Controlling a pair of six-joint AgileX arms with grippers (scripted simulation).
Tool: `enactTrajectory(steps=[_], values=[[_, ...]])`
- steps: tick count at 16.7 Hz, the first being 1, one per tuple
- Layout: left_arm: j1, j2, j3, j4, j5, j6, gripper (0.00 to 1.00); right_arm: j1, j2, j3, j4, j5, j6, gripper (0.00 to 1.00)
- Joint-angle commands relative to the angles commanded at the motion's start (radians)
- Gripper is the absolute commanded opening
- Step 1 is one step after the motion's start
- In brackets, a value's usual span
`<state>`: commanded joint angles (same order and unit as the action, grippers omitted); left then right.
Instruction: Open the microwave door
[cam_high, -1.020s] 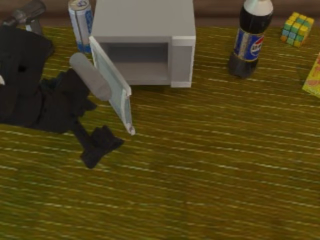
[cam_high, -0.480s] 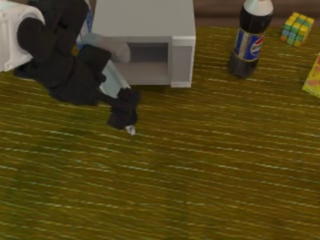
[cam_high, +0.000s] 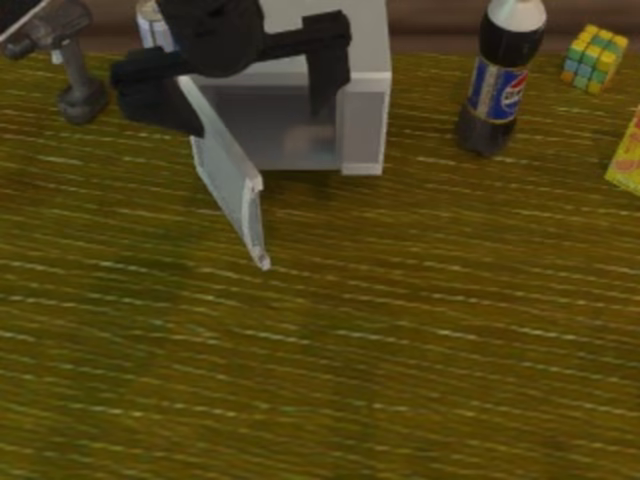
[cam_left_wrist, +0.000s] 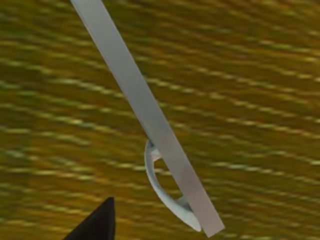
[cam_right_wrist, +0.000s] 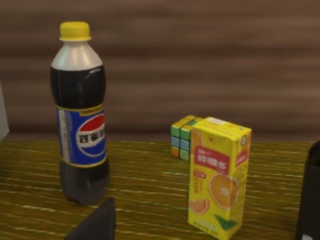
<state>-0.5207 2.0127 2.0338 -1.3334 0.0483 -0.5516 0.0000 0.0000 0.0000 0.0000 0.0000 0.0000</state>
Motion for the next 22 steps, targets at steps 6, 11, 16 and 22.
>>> enactTrajectory(steps=[6,11,16,22], values=[[-0.066,0.181,0.404,-0.349,-0.172,-0.453,1.0,0.0,0.0,0.0,0.0,0.0,0.0,1.0],[-0.085,0.234,0.519,-0.457,-0.226,-0.572,1.0,0.0,0.0,0.0,0.0,0.0,0.0,1.0],[-0.079,0.231,0.514,-0.452,-0.224,-0.57,1.0,0.0,0.0,0.0,0.0,0.0,0.0,1.0],[-0.063,0.183,0.286,-0.271,-0.224,-0.55,1.0,0.0,0.0,0.0,0.0,0.0,0.0,1.0]])
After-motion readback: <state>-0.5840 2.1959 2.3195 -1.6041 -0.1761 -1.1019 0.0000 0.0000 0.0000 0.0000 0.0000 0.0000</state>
